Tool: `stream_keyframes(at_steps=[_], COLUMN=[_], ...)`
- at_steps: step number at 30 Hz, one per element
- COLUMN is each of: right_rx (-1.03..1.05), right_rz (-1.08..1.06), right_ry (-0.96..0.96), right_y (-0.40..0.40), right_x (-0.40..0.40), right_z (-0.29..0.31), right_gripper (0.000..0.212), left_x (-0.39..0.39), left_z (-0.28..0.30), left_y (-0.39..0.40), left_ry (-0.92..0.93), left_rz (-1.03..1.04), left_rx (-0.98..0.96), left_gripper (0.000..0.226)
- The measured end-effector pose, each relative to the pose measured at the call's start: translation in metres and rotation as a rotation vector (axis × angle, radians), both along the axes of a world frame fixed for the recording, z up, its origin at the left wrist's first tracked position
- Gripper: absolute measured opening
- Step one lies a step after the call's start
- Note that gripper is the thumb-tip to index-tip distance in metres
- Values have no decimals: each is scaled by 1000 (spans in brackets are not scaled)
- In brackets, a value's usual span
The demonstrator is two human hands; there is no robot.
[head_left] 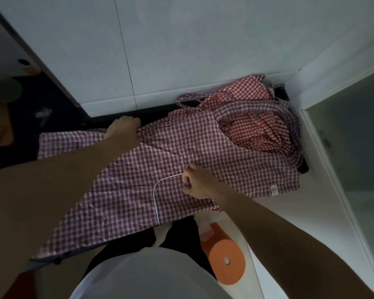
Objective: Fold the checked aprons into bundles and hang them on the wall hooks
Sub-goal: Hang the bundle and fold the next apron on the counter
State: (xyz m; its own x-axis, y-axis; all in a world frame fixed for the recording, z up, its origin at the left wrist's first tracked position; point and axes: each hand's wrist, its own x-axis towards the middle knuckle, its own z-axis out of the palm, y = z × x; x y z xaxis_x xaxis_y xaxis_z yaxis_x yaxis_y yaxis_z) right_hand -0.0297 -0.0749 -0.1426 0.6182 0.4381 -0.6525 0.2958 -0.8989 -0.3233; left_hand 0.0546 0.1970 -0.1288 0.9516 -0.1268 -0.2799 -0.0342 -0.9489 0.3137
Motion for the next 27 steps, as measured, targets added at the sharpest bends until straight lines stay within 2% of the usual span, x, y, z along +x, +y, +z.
stream_keyframes(at_steps=[4, 7, 9, 10, 11, 13, 14, 16, 18, 20, 23, 27], right_rx=[-5, 9, 10, 49, 112, 196, 162, 2, -84, -66, 78, 254], right_rz=[-113, -201, -215, -245, -272, -161, -58, 126, 183, 225, 270, 344], right_ry=[98, 191, 16, -158, -337, -626, -708, -742, -692, -680, -641, -733], right_y=[10, 18, 25, 27, 30, 34, 36, 41, 45, 43, 32, 6], right_x=[8, 18, 24, 25, 25, 26, 29, 38, 45, 50, 47, 27], right_z=[9, 17, 25, 29, 35, 43, 48, 53, 57, 59, 64, 61], right_gripper=[18, 38, 24, 10, 10, 39, 54, 70, 62, 44, 28, 23], left_x=[-22, -43, -55, -61, -67, -81, -87, -98, -106, -114, -123, -127], left_z=[16, 16, 14, 11, 8, 3, -1, -6, -6, -9, -20, -27], left_y=[9, 12, 12, 12, 12, 11, 10, 9, 6, 5, 10, 12], left_ry=[-16, -1, 72, 95, 101, 48, -11, -89, -9, 91, 219, 302], left_rz=[-97, -246, -318, -343, -367, -428, -452, -476, -474, -413, -312, -263], left_rx=[-78, -29, 46, 50, 43, 19, -15, -40, -30, -33, 3, 31], left_gripper=[10, 22, 33, 35, 36, 31, 25, 14, 20, 27, 28, 30])
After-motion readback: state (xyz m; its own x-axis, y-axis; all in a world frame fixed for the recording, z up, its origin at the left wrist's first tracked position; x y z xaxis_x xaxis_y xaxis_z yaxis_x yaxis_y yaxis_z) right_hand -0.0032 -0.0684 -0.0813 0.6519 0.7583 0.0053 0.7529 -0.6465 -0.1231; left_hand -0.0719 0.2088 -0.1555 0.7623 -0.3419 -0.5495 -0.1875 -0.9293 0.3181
